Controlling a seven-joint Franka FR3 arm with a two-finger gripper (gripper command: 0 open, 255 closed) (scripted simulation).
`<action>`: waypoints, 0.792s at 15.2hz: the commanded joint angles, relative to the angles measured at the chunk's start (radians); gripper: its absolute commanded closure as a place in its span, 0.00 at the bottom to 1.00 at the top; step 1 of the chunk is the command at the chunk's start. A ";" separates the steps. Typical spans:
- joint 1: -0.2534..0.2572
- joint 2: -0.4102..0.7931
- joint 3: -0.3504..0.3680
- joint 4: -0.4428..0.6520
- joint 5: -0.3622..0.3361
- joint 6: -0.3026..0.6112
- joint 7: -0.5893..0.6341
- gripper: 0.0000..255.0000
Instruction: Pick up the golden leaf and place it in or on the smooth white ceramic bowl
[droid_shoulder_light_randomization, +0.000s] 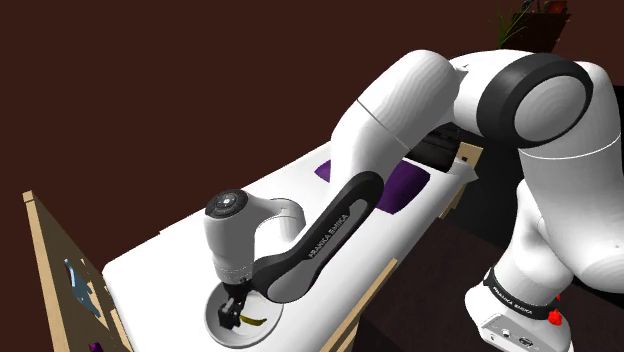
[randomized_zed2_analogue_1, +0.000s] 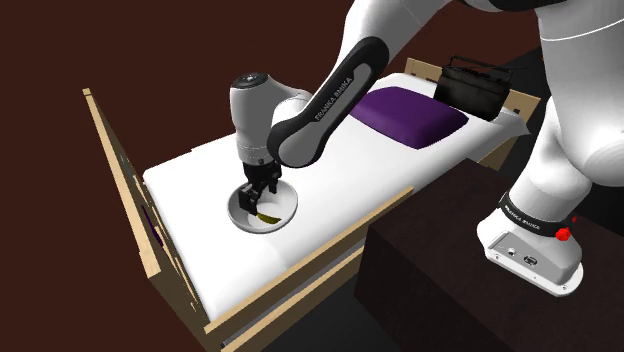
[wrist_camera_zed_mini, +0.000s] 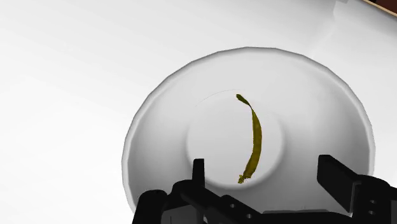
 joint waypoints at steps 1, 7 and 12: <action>0.000 0.000 0.000 0.000 0.000 0.000 0.000 0.00; -0.018 -0.098 0.025 -0.012 0.033 -0.085 -0.022 0.00; -0.018 -0.098 0.025 -0.011 0.033 -0.085 -0.022 0.00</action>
